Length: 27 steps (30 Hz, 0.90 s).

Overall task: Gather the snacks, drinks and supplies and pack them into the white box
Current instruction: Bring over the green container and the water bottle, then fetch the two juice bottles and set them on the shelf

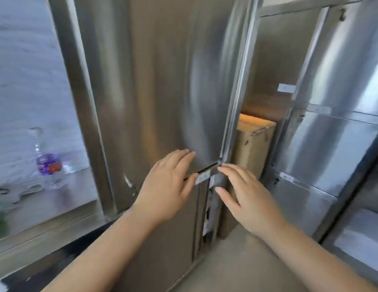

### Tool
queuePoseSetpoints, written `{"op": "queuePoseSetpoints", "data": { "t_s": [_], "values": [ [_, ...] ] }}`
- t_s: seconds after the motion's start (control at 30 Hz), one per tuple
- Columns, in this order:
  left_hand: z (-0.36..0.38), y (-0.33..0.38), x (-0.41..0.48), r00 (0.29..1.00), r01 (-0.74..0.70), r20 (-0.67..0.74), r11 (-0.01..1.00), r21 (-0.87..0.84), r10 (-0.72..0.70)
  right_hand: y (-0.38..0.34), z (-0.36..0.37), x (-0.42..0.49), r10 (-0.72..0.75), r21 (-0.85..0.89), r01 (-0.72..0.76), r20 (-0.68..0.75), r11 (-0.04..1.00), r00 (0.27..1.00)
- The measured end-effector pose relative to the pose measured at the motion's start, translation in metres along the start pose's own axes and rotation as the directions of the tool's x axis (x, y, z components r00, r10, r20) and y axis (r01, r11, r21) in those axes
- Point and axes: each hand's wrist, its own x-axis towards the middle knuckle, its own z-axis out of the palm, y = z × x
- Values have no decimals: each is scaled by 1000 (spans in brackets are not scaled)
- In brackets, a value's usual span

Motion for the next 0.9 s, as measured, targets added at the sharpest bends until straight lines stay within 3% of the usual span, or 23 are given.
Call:
{"op": "queuePoseSetpoints", "data": {
  "t_s": [0.2,0.47,0.63,0.9],
  "values": [
    [51,139,142,965,-248,44,957,-153,257,131,-125,-42,272,-150,-298,-172,943,947],
    [147,324,287,866,-429,65,803,-414,496,304,-247,-111,535,-290,-631,-348,720,770],
    [213,418,374,809,-504,47,734,-456,585,418,-295,-125,593,-363,-720,-410,592,694],
    [339,541,476,743,-535,97,675,-508,662,567,-321,-144,653,-387,-781,-429,490,624]
  ]
}}
